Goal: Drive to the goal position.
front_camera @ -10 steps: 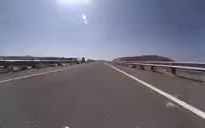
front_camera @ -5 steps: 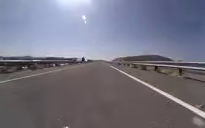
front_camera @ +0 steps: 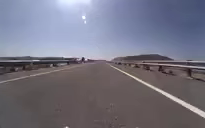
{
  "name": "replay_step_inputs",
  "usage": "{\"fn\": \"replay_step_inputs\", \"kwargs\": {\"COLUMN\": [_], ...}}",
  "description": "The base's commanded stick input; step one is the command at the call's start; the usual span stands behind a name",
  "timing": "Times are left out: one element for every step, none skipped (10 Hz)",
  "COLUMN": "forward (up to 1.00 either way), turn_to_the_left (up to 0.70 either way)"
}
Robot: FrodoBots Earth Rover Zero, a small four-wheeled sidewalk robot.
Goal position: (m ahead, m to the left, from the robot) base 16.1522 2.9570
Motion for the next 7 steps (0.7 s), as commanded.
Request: {"fn": "replay_step_inputs", "kwargs": {"forward": [1.00,1.00,1.00,1.00,1.00,1.00,1.00], "turn_to_the_left": [0.00,0.00,0.00,0.00,0.00,0.00,0.00]}}
